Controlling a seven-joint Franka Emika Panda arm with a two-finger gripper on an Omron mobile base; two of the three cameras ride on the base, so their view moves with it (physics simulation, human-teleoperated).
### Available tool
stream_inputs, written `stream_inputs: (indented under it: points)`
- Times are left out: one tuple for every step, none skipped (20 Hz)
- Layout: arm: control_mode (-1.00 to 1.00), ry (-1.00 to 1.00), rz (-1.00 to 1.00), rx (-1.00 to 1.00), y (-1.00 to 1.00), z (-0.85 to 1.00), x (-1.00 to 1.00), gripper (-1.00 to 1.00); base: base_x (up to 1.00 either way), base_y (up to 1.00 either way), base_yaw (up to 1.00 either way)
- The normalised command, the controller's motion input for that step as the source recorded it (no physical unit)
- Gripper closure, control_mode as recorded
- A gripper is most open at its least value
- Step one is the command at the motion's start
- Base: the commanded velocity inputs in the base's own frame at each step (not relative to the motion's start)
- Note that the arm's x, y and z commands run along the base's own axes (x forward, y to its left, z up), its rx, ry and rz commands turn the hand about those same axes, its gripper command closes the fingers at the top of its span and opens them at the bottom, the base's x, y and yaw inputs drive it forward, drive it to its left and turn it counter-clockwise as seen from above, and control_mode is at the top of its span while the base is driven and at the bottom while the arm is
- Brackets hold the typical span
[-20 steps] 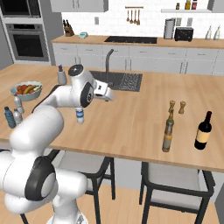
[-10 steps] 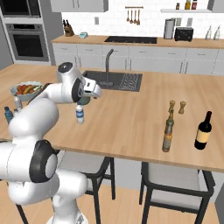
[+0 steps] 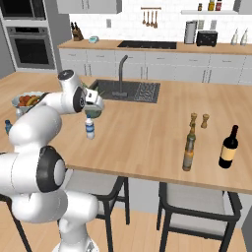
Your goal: Move the plastic bottles in the middle to the plastics group, and the glass bottles in the middle to the glass group.
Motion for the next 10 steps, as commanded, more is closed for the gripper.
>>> stream_inputs:
  points:
    - [-1.00,0.00,0.07,0.01,0.32,-0.44,0.00,-1.00,0.00,0.00,0.00]
    - [-1.00,0.00,0.05,0.00,0.40,-0.37,0.00,-1.00,0.00,0.00,0.00]
    - [-1.00,0.00,0.05,0.00,0.45,-0.36,0.00,-1.00,0.00,0.00,0.00]
    - [-1.00,0.00,0.05,0.00,0.44,-0.35,0.00,-1.00,0.00,0.00,0.00]
    - [-1.00,0.01,0.05,0.00,0.51,-0.33,0.00,-1.00,0.00,0.00,0.00]
    - [-1.00,0.03,0.05,0.00,0.52,-0.30,0.00,-1.00,0.00,0.00,0.00]
    - [-1.00,0.02,0.05,0.00,0.54,-0.31,0.00,-1.00,0.00,0.00,0.00]
    - [-1.00,0.02,0.05,0.00,0.54,-0.26,0.05,-1.00,0.00,0.00,0.00]
    - [-1.00,0.03,0.04,0.00,0.50,-0.21,0.19,-1.00,0.00,0.00,0.00]
    - [-1.00,0.03,0.04,0.00,0.47,-0.18,0.24,-1.00,0.00,0.00,0.00]
